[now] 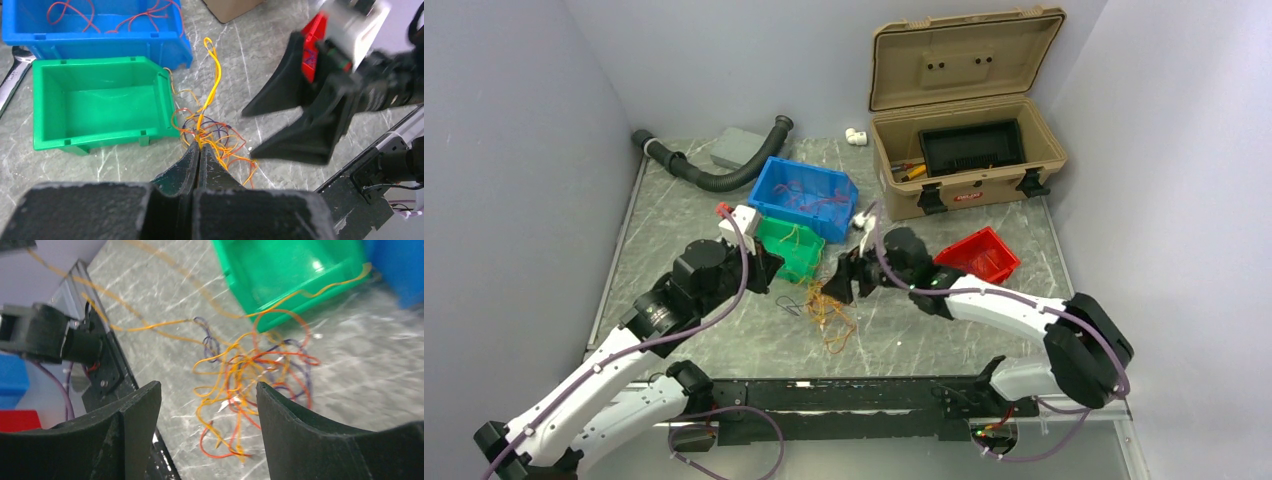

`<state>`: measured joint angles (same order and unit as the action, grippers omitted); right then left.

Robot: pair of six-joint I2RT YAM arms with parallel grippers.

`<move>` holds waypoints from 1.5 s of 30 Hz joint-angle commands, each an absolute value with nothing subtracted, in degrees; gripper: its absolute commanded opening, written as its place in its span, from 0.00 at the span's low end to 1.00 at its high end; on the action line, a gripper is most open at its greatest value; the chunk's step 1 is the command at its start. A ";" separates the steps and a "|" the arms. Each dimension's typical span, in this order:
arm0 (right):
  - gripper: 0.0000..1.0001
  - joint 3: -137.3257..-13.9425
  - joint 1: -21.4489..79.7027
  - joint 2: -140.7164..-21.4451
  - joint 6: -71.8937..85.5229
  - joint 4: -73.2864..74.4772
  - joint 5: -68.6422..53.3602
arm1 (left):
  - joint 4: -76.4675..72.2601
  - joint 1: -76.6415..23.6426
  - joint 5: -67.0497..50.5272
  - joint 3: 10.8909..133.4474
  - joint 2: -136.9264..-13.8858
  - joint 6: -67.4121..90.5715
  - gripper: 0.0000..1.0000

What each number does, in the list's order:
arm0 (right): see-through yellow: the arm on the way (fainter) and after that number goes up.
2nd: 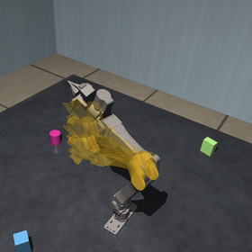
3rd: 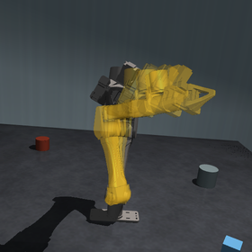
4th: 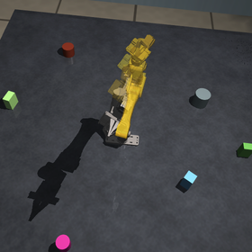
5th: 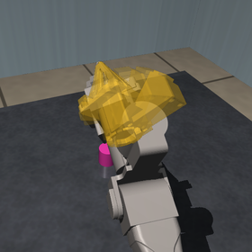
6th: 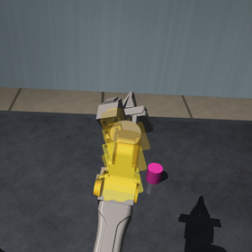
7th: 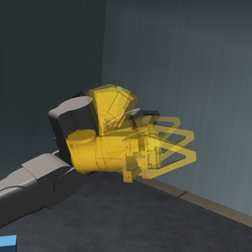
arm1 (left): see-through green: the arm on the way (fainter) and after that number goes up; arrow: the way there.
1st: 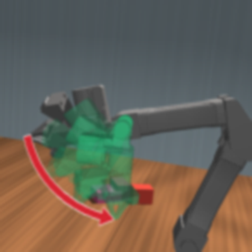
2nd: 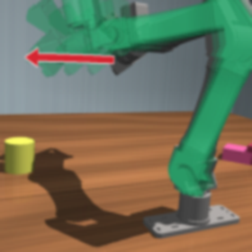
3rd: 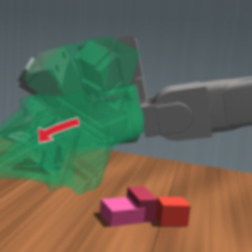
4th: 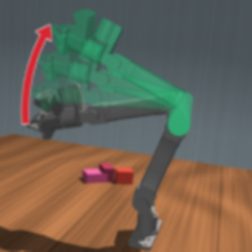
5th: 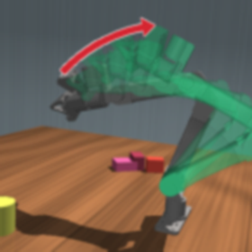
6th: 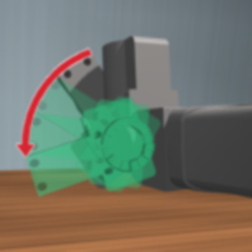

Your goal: Untangle the cables

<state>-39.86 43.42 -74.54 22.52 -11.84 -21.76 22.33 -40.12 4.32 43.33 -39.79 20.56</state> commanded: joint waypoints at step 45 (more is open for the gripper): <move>0.00 -22.26 50.01 -44.68 32.94 -0.41 23.50 | 28.81 -39.86 22.59 79.04 -47.99 5.64 0.00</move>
<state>-23.42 50.02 -46.72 39.77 8.56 32.75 30.76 -40.03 26.17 75.29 -46.70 6.55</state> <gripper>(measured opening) 0.013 0.010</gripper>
